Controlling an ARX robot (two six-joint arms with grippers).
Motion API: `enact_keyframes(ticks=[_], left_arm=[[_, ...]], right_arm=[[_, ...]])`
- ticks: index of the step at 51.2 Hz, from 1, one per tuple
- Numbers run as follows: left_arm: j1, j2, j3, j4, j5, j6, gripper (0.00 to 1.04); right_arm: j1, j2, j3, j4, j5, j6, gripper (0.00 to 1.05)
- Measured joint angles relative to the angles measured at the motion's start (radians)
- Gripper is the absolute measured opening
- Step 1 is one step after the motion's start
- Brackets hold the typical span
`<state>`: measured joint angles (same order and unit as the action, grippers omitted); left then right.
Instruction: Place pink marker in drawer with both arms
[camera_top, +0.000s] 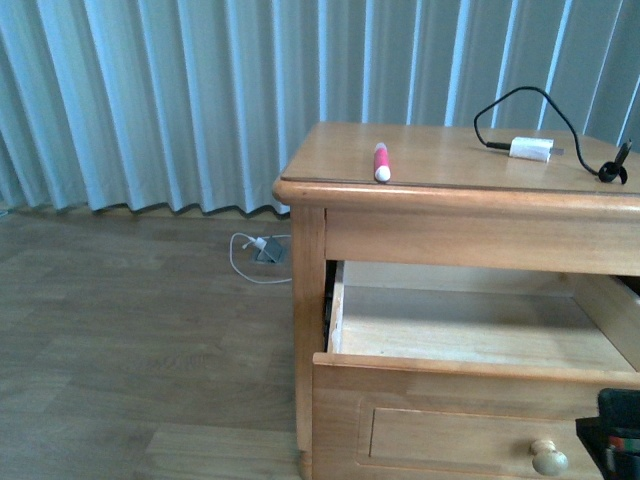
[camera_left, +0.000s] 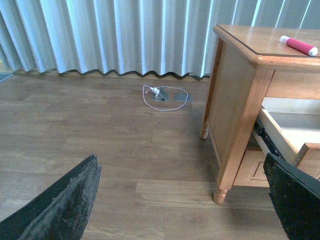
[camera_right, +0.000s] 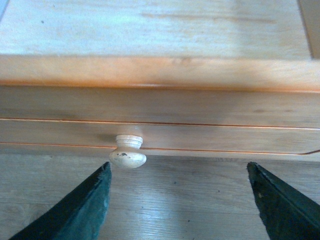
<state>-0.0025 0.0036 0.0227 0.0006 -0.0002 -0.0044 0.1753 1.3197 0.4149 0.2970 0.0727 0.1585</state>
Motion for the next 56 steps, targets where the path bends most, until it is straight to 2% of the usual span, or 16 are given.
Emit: enact_keyframes(ticks=[13,27,36,56], left_arm=[[0.000,0.000,0.000,0.000,0.000,0.000,0.99],[0.000,0.000,0.000,0.000,0.000,0.000,0.99],[0.000,0.000,0.000,0.000,0.000,0.000,0.99],[0.000,0.000,0.000,0.000,0.000,0.000,0.99]], right_arm=[[-0.040,-0.406,-0.003,-0.293,-0.094,-0.002,0.96],[-0.121,-0.701,0.014,-0.515,-0.188,-0.019,0.96],[-0.149,-0.782,0.014,-0.542,-0.200,-0.027,0.96],[-0.151,-0.786,0.012,-0.543,-0.200,-0.027,0.96]])
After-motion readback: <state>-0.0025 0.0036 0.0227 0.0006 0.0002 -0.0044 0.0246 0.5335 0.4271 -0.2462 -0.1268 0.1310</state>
